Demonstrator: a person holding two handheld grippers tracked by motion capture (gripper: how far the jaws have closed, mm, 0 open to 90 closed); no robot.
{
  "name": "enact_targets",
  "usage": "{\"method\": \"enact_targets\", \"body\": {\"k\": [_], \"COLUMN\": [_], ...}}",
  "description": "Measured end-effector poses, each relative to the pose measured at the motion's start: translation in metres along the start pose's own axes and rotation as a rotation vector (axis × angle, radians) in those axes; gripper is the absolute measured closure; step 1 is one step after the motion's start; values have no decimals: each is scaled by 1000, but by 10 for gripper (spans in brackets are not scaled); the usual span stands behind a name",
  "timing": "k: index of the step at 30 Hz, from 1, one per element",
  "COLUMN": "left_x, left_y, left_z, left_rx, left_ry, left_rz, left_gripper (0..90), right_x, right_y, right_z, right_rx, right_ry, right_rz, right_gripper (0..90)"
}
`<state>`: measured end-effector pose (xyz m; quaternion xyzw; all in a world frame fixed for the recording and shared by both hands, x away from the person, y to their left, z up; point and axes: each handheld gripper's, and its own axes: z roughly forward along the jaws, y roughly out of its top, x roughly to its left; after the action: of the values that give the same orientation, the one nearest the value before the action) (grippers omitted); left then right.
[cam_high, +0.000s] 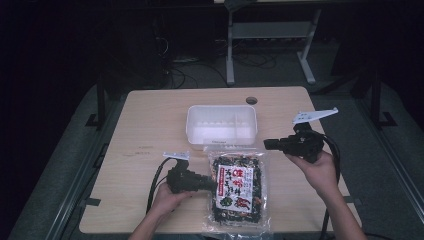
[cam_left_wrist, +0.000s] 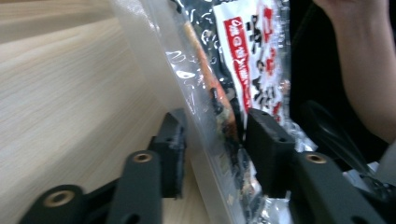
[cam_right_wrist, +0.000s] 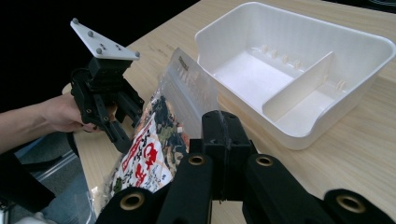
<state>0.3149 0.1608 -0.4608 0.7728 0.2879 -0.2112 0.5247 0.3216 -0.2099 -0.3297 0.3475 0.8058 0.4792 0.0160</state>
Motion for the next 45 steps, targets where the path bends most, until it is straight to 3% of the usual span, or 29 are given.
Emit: {"method": "enact_targets", "body": {"k": [2,6,7,10,11,14,16,19,20,24,25,29,37,45], "left_x": [-3,-8,-12,-16,-17,-19,-19,-22,-23,-24,-23,-23,-23,-23], "left_y": [1,5,7,9,9,8,8,8,8,8,8,8,8,9], "left_z": [0,-3,-4,-5,-6,-5,-5,-3,-2,-2,-2,-6,-7,-10], "left_rx": [0,9,14,11,7,18,19,24,28,30,35,32,30,19], "left_ry": [-7,4,30,54,61,65,63,58,56,55,64,65,76,112], "left_rz": [19,64,102,140,150,166,174,195,200,202,200,205,206,211], "left_gripper": [680,718,719,722,727,726,726,726,726,725,721,720,701,621], "right_x": [-1,-5,-9,-12,-18,-24,-25,-27,-25,-23,-20,-20,-18,-16], "right_y": [0,0,0,-2,-4,-8,-10,-16,-19,-22,-22,-20,-17,-14], "right_z": [0,-2,-4,-5,-4,3,6,22,33,46,54,55,53,52], "right_rx": [0,-5,-17,-20,-9,13,25,96,135,172,202,199,201,194], "right_ry": [9,38,67,81,111,147,152,185,207,251,292,336,340,356], "right_rz": [1,7,16,20,37,59,66,71,67,58,46,53,49,36], "right_gripper": [897,896,893,874,769,613,567,495,496,551,664,719,737,754]}}
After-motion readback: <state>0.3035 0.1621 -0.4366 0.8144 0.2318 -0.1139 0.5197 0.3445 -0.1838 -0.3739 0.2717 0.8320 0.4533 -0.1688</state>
